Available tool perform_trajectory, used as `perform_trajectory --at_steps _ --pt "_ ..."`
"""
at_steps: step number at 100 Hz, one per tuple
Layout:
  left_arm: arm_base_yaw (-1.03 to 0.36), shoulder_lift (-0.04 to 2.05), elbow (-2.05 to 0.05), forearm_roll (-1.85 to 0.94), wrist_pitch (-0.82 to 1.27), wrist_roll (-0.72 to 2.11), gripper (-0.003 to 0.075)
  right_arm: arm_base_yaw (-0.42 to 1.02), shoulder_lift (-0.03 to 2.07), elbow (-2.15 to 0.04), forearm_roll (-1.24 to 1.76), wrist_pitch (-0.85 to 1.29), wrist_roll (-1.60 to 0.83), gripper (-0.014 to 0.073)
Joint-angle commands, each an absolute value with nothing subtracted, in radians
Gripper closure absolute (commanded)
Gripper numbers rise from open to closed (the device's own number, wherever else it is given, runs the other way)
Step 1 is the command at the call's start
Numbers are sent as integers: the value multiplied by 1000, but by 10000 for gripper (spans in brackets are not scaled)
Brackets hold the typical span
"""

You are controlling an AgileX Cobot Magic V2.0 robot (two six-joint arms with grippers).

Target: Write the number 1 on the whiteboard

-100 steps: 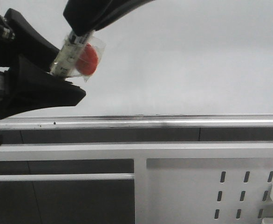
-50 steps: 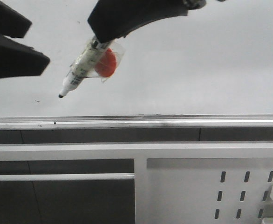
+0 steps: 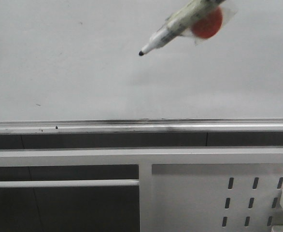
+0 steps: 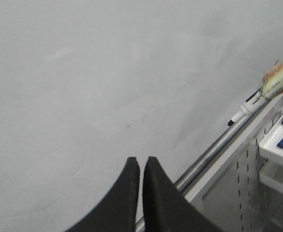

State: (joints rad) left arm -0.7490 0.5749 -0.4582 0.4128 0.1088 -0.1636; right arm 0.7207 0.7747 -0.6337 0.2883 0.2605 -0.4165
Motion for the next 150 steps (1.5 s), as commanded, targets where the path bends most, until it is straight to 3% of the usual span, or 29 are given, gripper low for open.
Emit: perform_trajectory --at_steps 1,32,75,150 --pt "-756 535 -454 372 -10 -173 740 690 733 -659 317 196 -416 663" --pt "-645 525 -236 180 -360 -166 740 623 749 -659 377 108 -416 663" --pt "-342 525 -181 104 -508 -164 740 623 852 -669 373 10 -416 663" --pt "-325 525 -181 104 -508 -164 740 623 873 -671 296 -103 -418 663"
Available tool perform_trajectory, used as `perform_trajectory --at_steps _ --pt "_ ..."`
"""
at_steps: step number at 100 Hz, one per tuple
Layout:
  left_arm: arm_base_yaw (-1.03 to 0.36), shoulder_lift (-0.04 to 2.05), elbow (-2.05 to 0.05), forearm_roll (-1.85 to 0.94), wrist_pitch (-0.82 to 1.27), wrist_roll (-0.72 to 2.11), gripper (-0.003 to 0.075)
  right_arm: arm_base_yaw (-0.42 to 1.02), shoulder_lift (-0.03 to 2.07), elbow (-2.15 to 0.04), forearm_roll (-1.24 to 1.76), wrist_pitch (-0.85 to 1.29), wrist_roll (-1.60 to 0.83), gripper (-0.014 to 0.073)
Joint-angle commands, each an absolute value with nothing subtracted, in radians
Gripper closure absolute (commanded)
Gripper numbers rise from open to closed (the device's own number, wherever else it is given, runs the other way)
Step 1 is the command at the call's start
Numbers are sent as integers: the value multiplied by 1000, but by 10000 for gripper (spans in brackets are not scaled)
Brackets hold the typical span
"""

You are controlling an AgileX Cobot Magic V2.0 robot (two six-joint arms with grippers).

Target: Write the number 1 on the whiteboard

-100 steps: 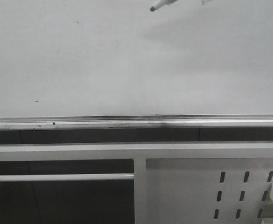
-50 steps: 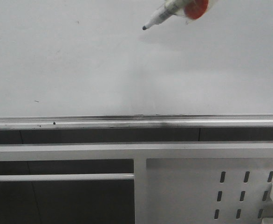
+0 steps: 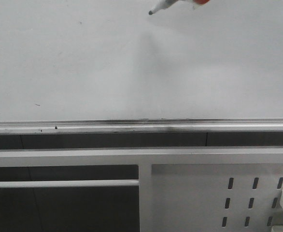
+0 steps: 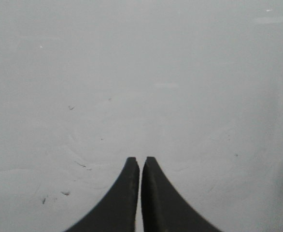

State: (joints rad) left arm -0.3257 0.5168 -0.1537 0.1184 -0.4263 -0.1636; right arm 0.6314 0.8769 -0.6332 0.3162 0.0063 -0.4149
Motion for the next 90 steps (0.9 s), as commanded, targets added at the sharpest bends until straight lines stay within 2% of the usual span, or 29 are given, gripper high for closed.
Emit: perform_trajectory --at_steps 1,33,90 --pt "-325 525 -181 104 -508 -164 740 623 873 -671 296 -106 -418 663" --pt "-325 525 -181 104 -511 -164 740 591 889 -671 284 -106 -429 663" --pt "-325 525 -181 104 -511 -164 740 591 1089 -671 281 -84 -429 663"
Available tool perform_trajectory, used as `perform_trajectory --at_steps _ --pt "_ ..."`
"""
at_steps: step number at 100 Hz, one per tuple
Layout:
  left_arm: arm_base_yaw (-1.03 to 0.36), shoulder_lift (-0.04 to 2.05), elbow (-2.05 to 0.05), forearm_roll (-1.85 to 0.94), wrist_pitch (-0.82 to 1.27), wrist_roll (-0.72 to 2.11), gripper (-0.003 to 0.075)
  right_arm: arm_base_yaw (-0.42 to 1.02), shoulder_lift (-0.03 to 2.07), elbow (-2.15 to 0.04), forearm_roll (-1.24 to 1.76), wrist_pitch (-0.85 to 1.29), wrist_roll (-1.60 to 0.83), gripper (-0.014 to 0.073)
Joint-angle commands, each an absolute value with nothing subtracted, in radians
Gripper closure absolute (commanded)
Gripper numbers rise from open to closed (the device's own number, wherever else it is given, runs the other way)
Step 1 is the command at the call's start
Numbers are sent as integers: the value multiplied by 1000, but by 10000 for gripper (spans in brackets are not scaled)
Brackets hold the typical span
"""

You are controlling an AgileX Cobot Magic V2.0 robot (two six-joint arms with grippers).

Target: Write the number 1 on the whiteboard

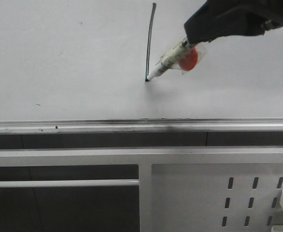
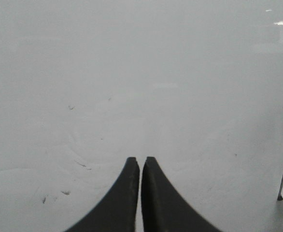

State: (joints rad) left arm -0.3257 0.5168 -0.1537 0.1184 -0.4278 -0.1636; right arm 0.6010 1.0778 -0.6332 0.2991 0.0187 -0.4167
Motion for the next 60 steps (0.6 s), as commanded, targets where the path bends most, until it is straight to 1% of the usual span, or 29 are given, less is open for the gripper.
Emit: perform_trajectory --at_steps 1,20,31,36,40,45,46,47,53,60 --pt "-325 525 -181 104 -511 -164 740 591 1092 -671 281 -84 -429 663" --pt "-325 525 -181 133 -511 -164 740 611 1095 -671 292 -69 -429 663" --pt "-331 525 -181 310 -517 -168 739 663 1082 -671 292 9 -429 663" --pt "-338 525 -183 407 -534 -172 727 694 1071 -673 292 49 -429 663" --pt "-345 525 -185 500 -545 -182 703 716 1071 -676 289 69 -429 663" --pt "-355 525 -189 593 -552 -206 650 747 1065 -692 275 119 -429 663" --pt "-358 525 -191 618 -552 -226 624 753 1065 -698 269 146 -429 663" --pt "-358 525 -191 630 -552 -226 624 753 1065 -702 269 146 -429 663" --pt "-371 531 -202 726 -548 -313 530 777 1065 -732 250 226 -429 663" --pt "-384 548 -209 822 -548 -386 459 786 1065 -779 246 300 -429 663"
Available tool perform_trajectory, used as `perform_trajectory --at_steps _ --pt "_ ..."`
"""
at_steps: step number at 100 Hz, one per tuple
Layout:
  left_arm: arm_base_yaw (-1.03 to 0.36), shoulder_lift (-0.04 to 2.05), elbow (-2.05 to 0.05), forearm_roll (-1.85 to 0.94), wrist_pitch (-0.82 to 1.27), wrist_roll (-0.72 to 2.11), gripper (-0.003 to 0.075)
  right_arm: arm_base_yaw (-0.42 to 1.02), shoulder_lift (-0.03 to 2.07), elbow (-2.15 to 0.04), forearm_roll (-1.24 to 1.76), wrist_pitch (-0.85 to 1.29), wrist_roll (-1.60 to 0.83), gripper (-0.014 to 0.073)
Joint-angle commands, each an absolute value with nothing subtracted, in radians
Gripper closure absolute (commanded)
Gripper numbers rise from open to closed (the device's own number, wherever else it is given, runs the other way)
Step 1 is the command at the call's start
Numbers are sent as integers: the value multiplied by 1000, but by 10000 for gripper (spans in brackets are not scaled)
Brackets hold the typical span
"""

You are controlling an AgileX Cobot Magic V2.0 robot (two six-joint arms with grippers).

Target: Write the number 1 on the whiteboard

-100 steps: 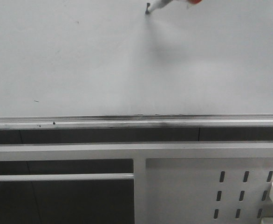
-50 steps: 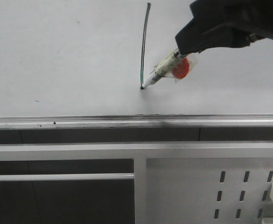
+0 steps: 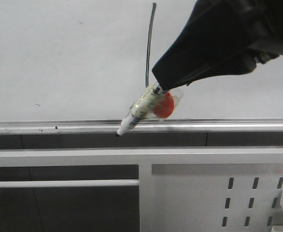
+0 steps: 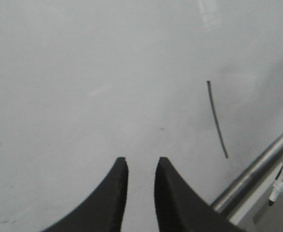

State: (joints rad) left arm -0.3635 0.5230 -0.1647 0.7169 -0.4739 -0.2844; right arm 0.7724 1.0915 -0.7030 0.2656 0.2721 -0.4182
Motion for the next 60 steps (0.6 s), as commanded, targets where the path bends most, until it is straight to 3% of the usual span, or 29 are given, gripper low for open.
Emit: perform_trajectory --at_steps 1,35,60 --pt "-384 550 -210 841 -548 -392 454 786 1065 -784 246 306 -429 663" --pt "-451 791 -259 934 -664 -431 444 795 1109 -972 221 475 -429 663" --pt "-492 1001 -358 935 -699 -431 447 870 1177 -1045 208 486 -429 663"
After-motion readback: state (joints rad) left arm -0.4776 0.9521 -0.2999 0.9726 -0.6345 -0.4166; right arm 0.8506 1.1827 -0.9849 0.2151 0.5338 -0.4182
